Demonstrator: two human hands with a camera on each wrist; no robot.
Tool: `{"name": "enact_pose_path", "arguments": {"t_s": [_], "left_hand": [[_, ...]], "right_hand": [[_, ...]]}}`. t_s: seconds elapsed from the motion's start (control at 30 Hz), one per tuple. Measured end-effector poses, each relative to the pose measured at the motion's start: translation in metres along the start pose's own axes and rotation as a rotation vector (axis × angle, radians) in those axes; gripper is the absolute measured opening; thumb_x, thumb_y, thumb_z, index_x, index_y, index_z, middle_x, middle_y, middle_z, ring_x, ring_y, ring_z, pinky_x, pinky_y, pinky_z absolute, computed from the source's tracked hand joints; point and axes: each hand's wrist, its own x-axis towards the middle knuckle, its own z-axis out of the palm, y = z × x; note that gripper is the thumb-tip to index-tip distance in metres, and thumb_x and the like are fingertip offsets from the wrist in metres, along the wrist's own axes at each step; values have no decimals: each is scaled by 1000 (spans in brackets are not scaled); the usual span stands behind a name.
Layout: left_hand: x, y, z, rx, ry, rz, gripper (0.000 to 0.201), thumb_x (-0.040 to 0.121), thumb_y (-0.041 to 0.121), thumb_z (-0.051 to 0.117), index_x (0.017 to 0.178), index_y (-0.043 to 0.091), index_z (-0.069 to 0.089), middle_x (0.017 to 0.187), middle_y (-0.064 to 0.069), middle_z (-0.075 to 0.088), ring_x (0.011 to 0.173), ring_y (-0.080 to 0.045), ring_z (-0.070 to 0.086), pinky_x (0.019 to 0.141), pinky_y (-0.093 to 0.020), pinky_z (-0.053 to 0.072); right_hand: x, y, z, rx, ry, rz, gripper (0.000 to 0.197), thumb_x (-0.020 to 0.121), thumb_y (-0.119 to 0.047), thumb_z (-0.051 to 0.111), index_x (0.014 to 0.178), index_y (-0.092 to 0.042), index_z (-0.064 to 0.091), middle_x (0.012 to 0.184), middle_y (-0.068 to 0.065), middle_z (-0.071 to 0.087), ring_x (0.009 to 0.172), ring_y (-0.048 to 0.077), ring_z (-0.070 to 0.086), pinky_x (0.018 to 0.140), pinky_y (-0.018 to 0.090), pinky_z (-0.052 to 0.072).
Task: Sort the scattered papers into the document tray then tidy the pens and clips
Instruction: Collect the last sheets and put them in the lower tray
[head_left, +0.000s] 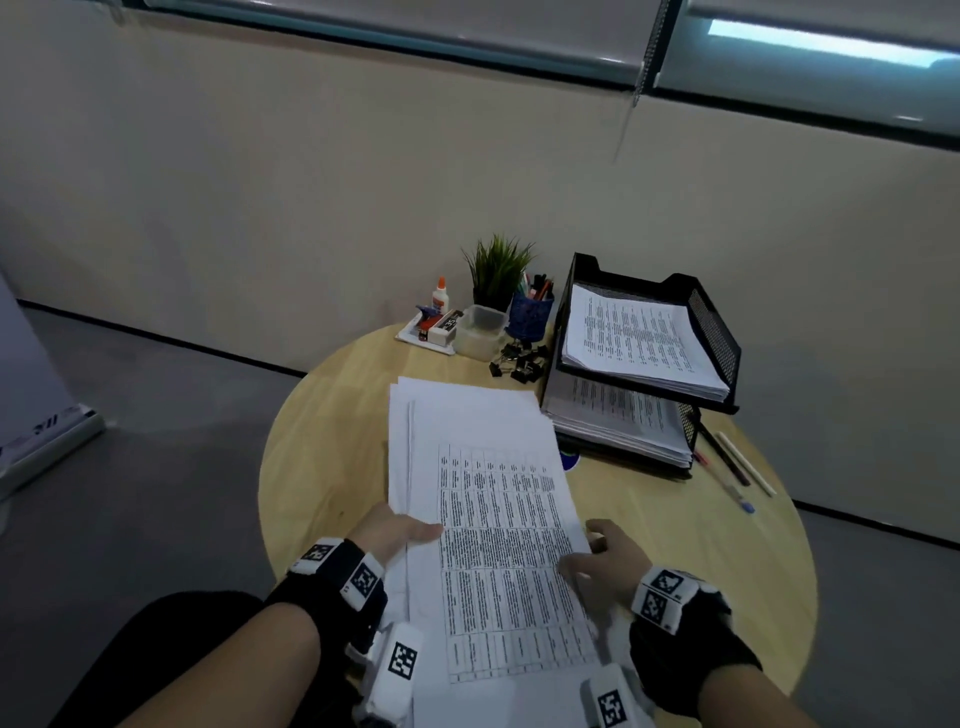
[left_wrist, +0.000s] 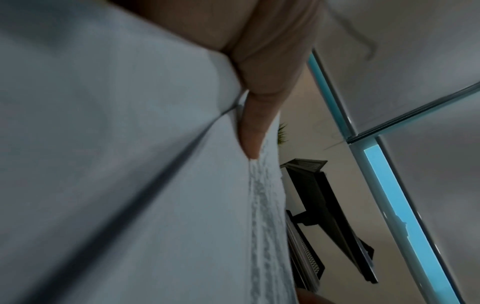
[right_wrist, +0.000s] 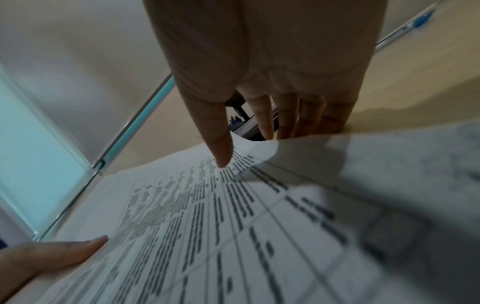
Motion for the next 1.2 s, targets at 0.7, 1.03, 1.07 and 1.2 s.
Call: {"name": "enact_pose_path", "arguments": {"t_s": [0.7,1.03,1.07,1.2], "left_hand": [[-102,114,34,-434,-79,709,43,66,46,74,96,16,65,81,12,73,77,0,69,63,-14,50],[-101,95,57,-263,70,590,69,95,56,20,100,8,69,89,-5,73,79,-17,67,61,-18,47],[-103,98,60,-257,84,583,69,97,53,18,101,5,68,90,-6,71,76,-14,64,57,-13,45],[-105,114,67,-283,84,636,72,97,54,14,113,6,65,104,-7,66,89,-17,59,57,-5,41]], "right_hand": [[-103,-53,-83,812,220,-583,31,73,-11,74,103,-7,69,101,9,73,94,27,70,82,43,54],[-92,-40,-63,902,246,-432,27,68,-19,78,93,-12,72,96,7,75,95,28,69,89,47,52],[-91,-42,-63,919,257,-423,30,65,-23,80,92,-13,73,96,7,75,95,28,69,92,50,51],[-93,-53,-68,961,306,-439,57,45,-43,89,93,-16,73,96,4,75,98,26,69,95,50,49]]}}
